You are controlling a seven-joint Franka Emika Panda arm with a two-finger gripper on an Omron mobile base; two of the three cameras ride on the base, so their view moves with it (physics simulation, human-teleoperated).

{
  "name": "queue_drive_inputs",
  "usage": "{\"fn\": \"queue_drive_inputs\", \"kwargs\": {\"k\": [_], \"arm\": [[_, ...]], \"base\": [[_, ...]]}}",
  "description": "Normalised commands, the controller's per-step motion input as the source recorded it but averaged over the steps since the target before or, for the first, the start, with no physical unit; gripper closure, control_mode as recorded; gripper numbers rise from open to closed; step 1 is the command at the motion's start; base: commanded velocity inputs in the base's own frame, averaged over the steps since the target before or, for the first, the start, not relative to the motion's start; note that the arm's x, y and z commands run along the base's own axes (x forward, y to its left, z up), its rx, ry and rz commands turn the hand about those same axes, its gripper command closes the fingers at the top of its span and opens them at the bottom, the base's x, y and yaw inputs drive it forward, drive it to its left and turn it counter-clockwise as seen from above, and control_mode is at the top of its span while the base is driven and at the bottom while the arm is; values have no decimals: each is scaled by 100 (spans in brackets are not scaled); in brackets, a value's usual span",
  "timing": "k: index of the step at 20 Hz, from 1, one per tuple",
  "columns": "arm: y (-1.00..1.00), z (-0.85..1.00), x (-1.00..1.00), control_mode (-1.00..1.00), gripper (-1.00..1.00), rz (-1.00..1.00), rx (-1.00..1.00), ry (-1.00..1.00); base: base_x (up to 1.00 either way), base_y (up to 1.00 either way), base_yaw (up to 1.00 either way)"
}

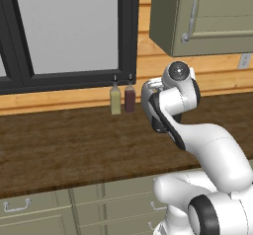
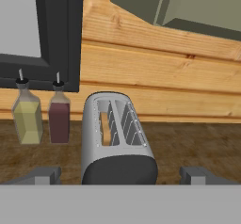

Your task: Start the toaster. Once the lever pops up, take the bread to the plate on the dining counter.

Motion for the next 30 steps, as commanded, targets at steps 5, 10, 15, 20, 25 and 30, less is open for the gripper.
{"fn": "queue_drive_inputs", "kwargs": {"k": [5, 10, 15, 20, 25, 30], "arm": [[0, 0, 0, -100, -100, 0, 0, 0], [0, 0, 0, -100, -100, 0, 0, 0], [0, 0, 0, -100, -100, 0, 0, 0], [0, 0, 0, -100, -100, 0, 0, 0], [0, 0, 0, -100, -100, 0, 0, 0], [0, 0, 0, -100, -100, 0, 0, 0]], "base": [[0, 0, 0], [0, 0, 0], [0, 0, 0], [0, 0, 0], [0, 0, 0], [0, 0, 0]]}}
